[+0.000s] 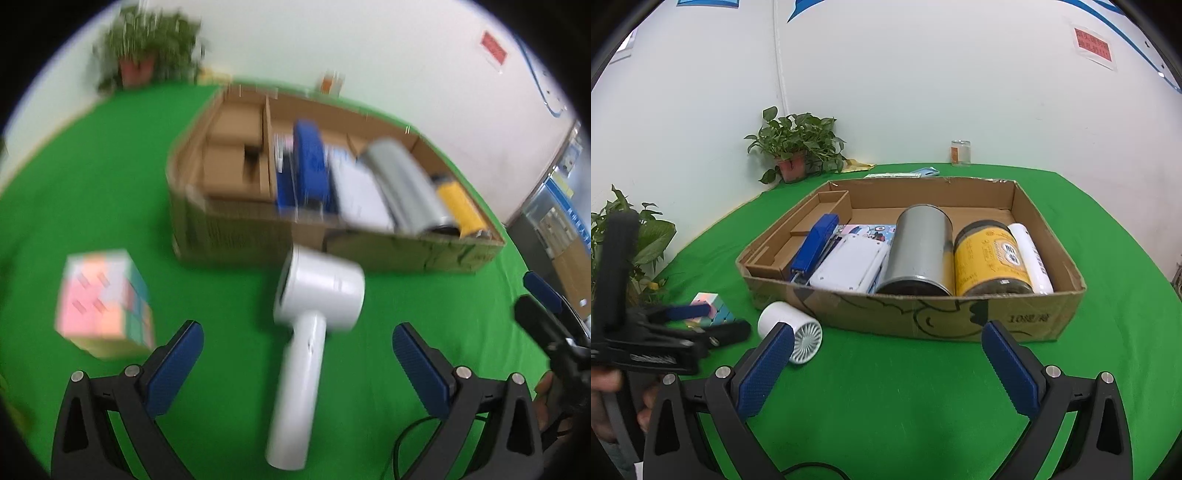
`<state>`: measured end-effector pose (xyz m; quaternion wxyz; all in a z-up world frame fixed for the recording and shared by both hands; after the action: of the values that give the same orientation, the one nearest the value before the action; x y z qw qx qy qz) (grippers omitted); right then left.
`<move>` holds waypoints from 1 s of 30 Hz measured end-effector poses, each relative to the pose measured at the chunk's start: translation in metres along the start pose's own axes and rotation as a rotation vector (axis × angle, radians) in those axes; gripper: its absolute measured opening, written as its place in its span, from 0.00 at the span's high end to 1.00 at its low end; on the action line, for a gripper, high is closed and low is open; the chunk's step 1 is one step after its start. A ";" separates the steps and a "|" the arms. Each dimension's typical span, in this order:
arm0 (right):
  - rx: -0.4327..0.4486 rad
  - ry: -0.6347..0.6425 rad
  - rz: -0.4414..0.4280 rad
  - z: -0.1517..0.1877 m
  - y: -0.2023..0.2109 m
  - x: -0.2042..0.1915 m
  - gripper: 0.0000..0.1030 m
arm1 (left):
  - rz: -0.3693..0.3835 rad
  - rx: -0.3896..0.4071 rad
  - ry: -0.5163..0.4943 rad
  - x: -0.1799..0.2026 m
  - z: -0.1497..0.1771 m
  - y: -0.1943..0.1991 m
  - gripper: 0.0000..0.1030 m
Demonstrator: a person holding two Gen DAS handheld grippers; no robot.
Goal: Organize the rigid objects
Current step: 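Reach the right tool to the white hair dryer and grasp its handle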
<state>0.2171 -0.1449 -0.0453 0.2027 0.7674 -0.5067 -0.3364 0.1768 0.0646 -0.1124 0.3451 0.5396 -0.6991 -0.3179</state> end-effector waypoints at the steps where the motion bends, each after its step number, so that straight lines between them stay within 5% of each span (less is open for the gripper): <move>1: -0.010 -0.002 -0.008 0.002 0.001 0.000 0.01 | 0.012 -0.051 0.022 -0.002 0.008 -0.012 0.08; 2: -0.021 -0.003 -0.020 0.005 0.002 0.001 0.01 | 0.025 -0.084 0.032 -0.001 0.013 -0.020 0.23; 4: -0.033 0.003 -0.034 0.012 0.006 0.002 0.01 | 0.076 -0.129 0.033 0.006 0.020 -0.030 0.39; 8: -0.058 0.012 -0.064 0.023 0.016 0.007 0.01 | 0.089 -0.132 0.008 0.027 0.016 -0.033 0.53; 12: -0.069 0.036 -0.131 0.033 0.031 0.008 0.01 | 0.158 -0.160 -0.025 0.066 0.017 -0.038 0.54; 16: -0.090 0.069 -0.158 0.048 0.046 0.014 0.01 | 0.327 -0.193 0.001 0.107 0.019 -0.041 0.51; 21: -0.086 0.088 -0.150 0.058 0.062 0.036 0.01 | 0.375 -0.166 0.110 0.102 0.016 -0.041 0.50; 24: -0.158 0.069 -0.157 0.065 0.051 0.045 0.02 | 0.409 -0.163 0.149 0.100 0.014 -0.042 0.49; 30: -0.258 0.164 -0.196 0.090 0.017 0.012 0.11 | 0.417 -0.156 0.160 0.104 0.019 -0.046 0.49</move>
<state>0.1447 -0.1595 -0.1002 0.3064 0.8057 -0.3639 -0.3529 0.1670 -0.0449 -0.1458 0.4983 0.3788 -0.7391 -0.2489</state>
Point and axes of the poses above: each gripper's, at about its wrist camera, not at the fingertips, and y roughly against the way its jaws point, x to its right, z to its underside, the point moved 6 cm from there along -y, roughly the way its jaws point, and after that the axes turned 10 degrees about -y, right-handed, at the moved point
